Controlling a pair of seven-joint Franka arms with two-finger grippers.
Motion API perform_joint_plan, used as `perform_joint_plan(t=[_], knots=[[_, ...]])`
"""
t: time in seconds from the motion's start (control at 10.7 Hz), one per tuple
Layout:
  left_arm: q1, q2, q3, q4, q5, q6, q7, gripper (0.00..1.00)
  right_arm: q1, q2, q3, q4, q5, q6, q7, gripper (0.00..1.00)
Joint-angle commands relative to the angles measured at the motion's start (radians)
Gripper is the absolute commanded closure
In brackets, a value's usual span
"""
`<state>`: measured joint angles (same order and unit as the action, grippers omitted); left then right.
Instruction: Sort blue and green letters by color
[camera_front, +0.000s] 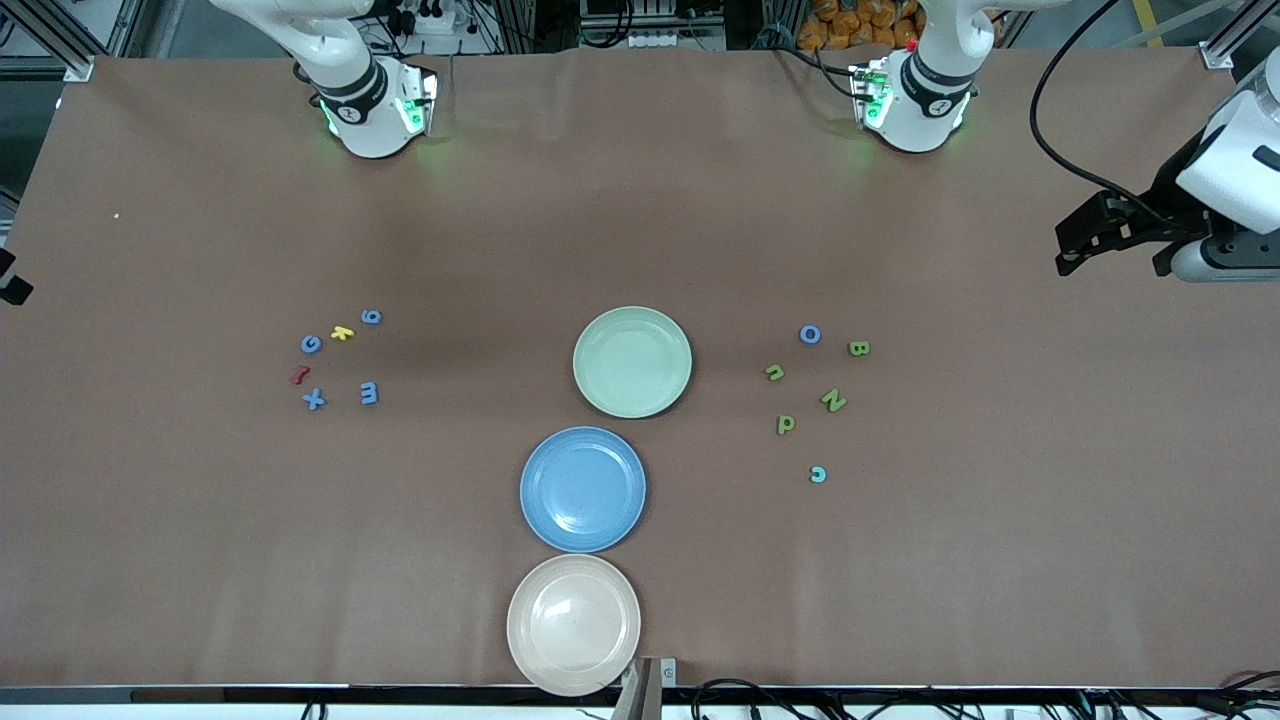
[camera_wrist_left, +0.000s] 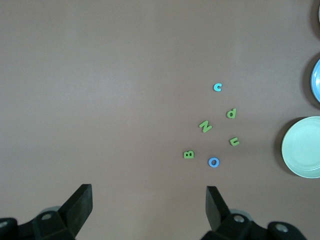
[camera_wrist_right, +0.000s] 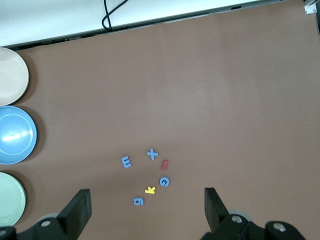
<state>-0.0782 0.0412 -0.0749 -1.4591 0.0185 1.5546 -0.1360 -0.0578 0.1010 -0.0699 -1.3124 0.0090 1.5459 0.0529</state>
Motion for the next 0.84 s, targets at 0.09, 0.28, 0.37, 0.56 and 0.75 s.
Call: perform_joint_plan(t=[0.09,0.28,0.37,0.56,0.75], knots=[[0.002,-0.001,0.004,0.005,-0.002,-0.008,0.079,0.00,0.007,0.002,-0.002,0.004,0.017,-0.026,-0.004,0.00],[0.002,-0.001,0.004,0.005,-0.003,-0.008,0.081,0.00,0.003,0.012,-0.002,-0.005,0.017,-0.024,-0.002,0.00],[0.002,-0.001,0.004,0.005,-0.003,-0.008,0.081,0.00,-0.001,0.011,-0.004,-0.005,0.017,-0.024,0.004,0.00],[0.002,-0.001,0.006,0.003,-0.003,-0.008,0.081,0.00,-0.013,0.008,-0.004,-0.005,0.017,-0.024,-0.005,0.00],[0.002,0.002,0.006,0.002,-0.003,-0.008,0.075,0.00,-0.013,0.009,-0.002,-0.017,0.015,-0.023,-0.007,0.00]])
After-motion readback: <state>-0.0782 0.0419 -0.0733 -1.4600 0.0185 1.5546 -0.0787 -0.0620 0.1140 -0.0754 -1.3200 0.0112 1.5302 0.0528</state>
